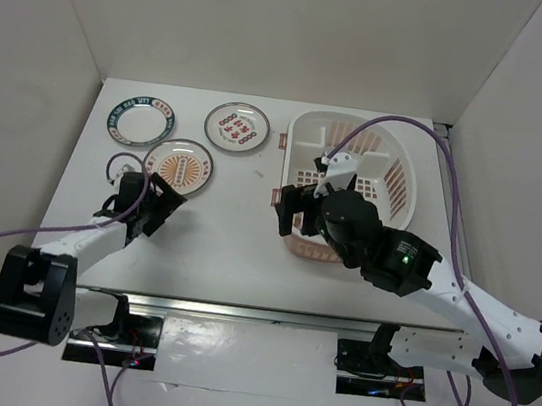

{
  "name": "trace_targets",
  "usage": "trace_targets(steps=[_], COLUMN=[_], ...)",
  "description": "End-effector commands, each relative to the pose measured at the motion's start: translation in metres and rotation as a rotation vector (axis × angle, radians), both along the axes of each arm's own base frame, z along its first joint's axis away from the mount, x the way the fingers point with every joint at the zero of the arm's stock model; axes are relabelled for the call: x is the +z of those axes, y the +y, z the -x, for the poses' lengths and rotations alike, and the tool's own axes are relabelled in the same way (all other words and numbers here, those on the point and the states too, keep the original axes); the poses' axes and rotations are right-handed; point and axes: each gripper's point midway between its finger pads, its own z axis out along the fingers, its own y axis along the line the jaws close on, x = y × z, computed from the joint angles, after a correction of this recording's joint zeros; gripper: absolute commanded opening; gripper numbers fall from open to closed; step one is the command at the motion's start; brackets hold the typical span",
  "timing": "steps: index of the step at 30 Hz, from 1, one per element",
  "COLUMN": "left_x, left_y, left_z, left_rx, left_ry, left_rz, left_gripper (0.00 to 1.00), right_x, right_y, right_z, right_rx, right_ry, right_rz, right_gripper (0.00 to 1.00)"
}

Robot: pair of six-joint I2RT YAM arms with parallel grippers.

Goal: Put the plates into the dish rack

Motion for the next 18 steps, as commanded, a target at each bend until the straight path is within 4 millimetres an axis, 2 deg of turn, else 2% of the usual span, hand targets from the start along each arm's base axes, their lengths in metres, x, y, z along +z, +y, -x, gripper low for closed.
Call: trace_targets(steps=[1,2,4,5,8,11,12,17,18], left_x=[0.032,0.016,0.013,0.001,-0.007,-0.023,-0.02,-0.029,-0.033], left_y=[0.005,0.009,0.018,0.018,0.021,0.025,0.025,0.031,0.03], left_z=[-0.05,-0.053,-0.064,-0.065,-0.073,-0.074,-0.077,-0.071,-0.067], left_rx=[0.056,0.079,0.106,0.113,0.12,0.14,0.14,0.167,0.168], left_ry=[-0.206,-0.17,-0.196,-0.17,-0.166,-0.129,-0.129,-0.098,-0.088], left_rz=[0.09,0.1,0.114,0.13,0.148,0.154,0.154,0.133,0.133], left_gripper=[1.0,1.0,1.0,1.0,1.0,0.94,0.93,0.7,0.6], right_x=[0.022,0.022,0.015,0.015,0.014,0.008,0.006,0.003,0.005], right_y=[0.017,0.017,0.018,0.018,0.014,0.017,0.016,0.02,0.023], right_z=[0.003,0.003,0.005,0.005,0.003,0.001,0.001,-0.001,-0.001], right_rx=[0.069,0.07,0.078,0.078,0.064,0.053,0.053,0.057,0.065], right_ry=[-0.046,-0.046,-0.035,-0.035,-0.04,-0.037,-0.032,-0.034,-0.037], right_rz=[-0.07,-0.07,-0.055,-0.055,-0.036,-0.014,-0.006,0.007,-0.007], right_gripper=[1.0,1.0,1.0,1.0,1.0,1.0,1.0,1.0,1.0])
